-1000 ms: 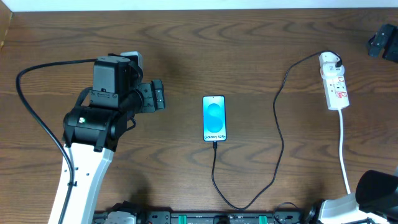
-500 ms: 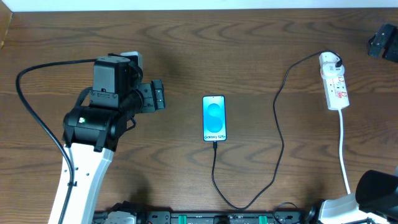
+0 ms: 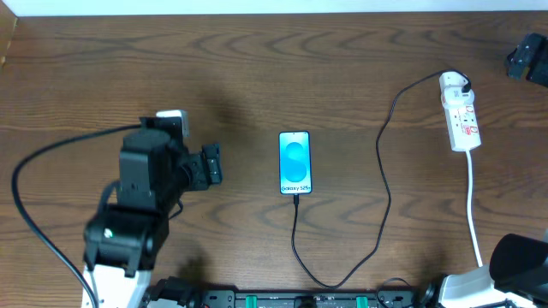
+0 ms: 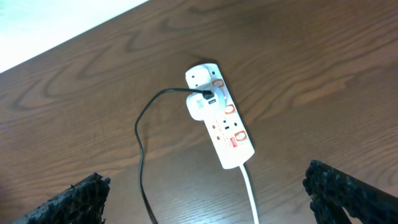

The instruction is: Plug charger to phone and switch on socket

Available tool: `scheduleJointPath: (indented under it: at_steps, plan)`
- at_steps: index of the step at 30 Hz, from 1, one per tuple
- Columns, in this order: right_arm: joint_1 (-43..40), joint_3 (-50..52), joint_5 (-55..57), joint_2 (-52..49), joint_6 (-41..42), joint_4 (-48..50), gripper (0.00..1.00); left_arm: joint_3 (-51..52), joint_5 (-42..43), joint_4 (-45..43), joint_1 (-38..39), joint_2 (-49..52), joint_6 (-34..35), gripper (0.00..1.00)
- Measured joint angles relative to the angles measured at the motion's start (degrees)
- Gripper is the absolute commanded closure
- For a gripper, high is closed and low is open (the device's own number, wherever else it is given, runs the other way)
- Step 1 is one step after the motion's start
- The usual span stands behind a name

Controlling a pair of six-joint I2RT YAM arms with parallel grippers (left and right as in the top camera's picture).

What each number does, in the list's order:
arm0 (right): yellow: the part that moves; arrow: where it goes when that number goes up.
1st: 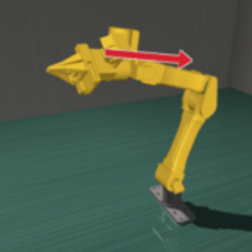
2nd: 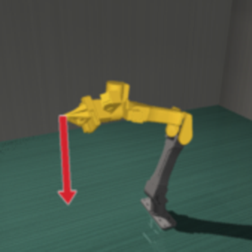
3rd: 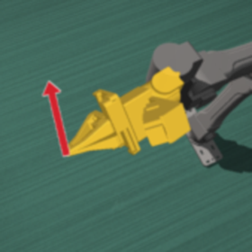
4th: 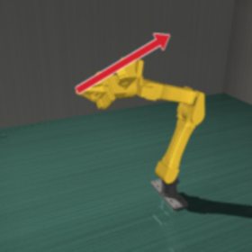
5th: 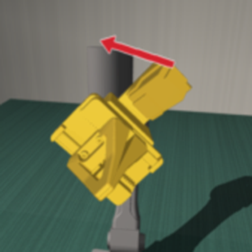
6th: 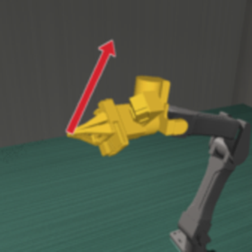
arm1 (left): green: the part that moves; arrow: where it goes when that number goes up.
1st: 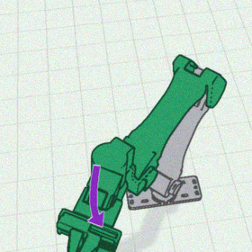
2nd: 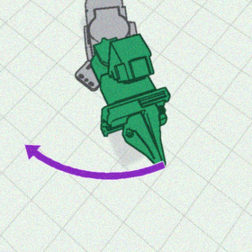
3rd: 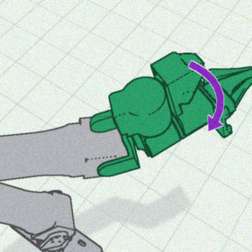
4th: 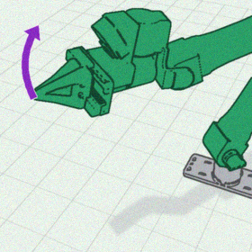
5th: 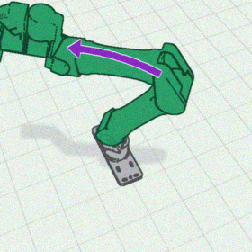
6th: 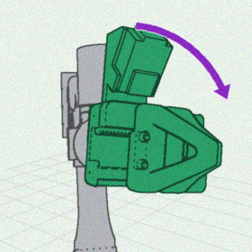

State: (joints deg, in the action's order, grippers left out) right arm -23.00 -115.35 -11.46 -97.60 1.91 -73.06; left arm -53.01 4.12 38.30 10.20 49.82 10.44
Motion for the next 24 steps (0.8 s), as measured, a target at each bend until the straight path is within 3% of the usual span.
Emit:
scheduleJointPath:
  at_steps: [4,8,12,17,24]
  plan:
    - [0.0,0.0,0.0,0.0,0.0,0.0,0.01,11.6,0.0,-18.4,0.0,-6.0,0.0,0.11]
    - [0.0,0.0,0.0,0.0,0.1,0.0,0.01,26.2,0.0,-45.6,0.0,-13.0,0.0,0.11]
    - [0.0,0.0,0.2,0.0,0.1,0.0,0.01,36.5,-0.8,-61.7,0.0,-18.6,0.0,0.11]
    - [0.0,0.0,0.2,0.0,0.1,0.0,0.01,45.4,-4.8,-69.9,0.0,-24.3,0.0,0.11]
    - [0.0,0.0,0.3,0.0,0.1,0.0,0.01,51.3,-8.2,-70.3,-1.3,-33.6,0.0,0.11]
